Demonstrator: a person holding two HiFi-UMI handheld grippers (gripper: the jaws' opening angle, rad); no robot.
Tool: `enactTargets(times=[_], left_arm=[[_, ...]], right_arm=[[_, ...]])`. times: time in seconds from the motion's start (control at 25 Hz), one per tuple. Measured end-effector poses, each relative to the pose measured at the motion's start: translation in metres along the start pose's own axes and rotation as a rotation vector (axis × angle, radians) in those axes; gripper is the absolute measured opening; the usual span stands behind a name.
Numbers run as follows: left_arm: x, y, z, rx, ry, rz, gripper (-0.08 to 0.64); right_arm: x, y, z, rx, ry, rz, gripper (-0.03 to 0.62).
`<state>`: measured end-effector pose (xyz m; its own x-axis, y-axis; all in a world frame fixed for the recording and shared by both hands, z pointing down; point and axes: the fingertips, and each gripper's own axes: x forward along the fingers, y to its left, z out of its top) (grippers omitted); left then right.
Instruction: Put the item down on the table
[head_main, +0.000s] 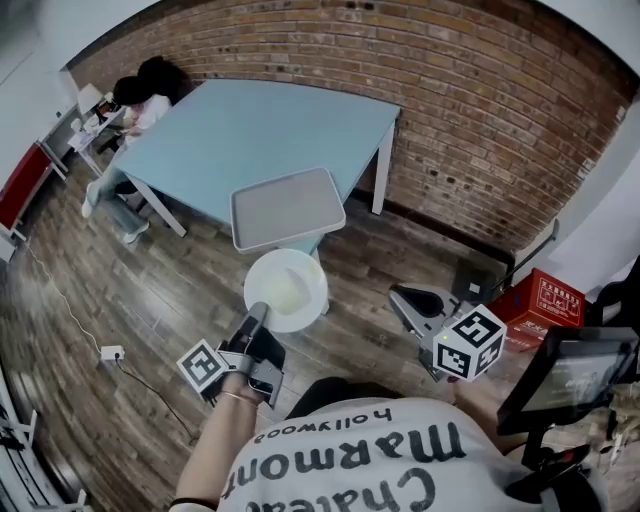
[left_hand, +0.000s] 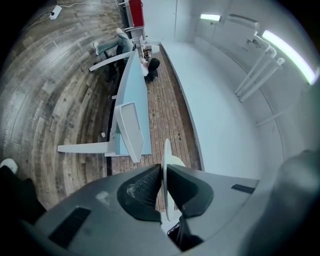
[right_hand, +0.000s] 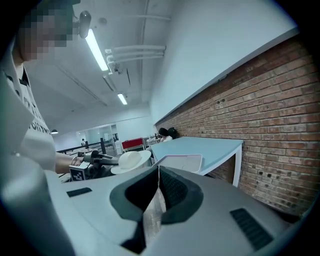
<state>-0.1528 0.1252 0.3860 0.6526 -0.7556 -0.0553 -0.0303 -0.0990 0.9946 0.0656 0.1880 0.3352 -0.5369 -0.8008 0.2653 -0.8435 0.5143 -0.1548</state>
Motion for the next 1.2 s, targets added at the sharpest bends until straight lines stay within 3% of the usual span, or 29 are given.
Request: enactTargets(times=[0.16,0.72,1.2], left_arm=[[0.02,-0.002,0.012,0.046,0.024,0.003,0.021],[0.117,0.031,0.09,-0.035,0.107,0.042,0.021],[0.183,0.05,0.156,-0.048,0.198,0.063,0.021]], right_arm=[[0.018,-0.013,-0.001,0.031,0.013,-0.011,0.011],[0.127,-0.071,0.035,0.074,0.026,-0.081,0.011],[0.197,-0.105,0.055,0.102,0.042,-0.163,0.011]])
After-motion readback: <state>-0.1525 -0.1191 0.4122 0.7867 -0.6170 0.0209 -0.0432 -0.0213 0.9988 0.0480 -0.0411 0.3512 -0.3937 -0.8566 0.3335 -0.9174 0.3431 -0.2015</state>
